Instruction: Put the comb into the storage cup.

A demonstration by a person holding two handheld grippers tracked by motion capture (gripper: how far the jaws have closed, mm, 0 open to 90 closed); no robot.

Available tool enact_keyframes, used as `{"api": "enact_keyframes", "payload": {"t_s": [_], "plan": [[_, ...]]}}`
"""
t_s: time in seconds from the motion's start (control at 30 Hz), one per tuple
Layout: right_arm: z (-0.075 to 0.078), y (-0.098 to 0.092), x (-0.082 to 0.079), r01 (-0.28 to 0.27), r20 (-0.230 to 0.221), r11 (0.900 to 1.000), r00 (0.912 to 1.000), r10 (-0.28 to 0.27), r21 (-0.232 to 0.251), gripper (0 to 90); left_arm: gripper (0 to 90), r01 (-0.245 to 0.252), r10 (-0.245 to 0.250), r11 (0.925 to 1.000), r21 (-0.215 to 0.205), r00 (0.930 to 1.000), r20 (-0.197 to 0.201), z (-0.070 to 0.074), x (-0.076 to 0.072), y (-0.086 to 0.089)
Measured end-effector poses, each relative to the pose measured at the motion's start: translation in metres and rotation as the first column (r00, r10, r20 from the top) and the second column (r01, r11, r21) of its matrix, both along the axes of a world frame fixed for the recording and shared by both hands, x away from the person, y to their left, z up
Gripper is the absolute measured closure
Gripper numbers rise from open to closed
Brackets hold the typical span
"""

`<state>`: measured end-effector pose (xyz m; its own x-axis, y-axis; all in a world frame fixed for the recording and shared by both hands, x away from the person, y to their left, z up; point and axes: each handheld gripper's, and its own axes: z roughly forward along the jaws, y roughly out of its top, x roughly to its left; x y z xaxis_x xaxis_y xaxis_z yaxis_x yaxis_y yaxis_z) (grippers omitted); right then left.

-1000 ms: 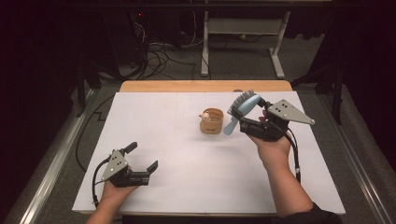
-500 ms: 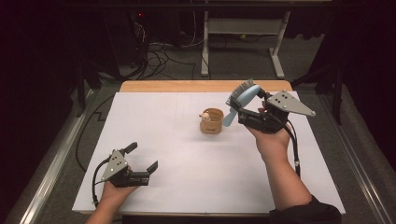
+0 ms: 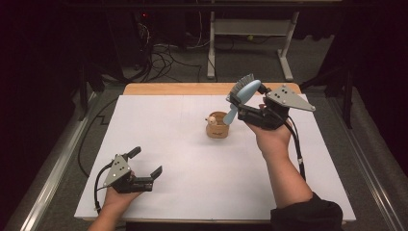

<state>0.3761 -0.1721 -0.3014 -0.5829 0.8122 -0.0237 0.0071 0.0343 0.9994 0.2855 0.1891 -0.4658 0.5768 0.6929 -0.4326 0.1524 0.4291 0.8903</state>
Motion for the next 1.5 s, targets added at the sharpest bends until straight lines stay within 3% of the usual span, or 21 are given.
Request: {"api": "enact_keyframes", "payload": {"t_s": [0.67, 1.5], "plan": [[-0.009, 0.018, 0.029, 0.016, -0.035, 1.000, 0.9993, -0.016, -0.003, 20.4, 0.5, -0.001, 0.001, 1.0000, 0.001, 1.0000, 0.006, 0.000, 0.001, 0.001], [-0.045, 0.031, 0.051, 0.045, -0.089, 0.999, 0.9949, -0.047, -0.027, 20.3, 0.5, 0.001, -0.001, 1.0000, -0.002, 1.0000, -0.002, -0.001, 0.000, 0.002]]}}
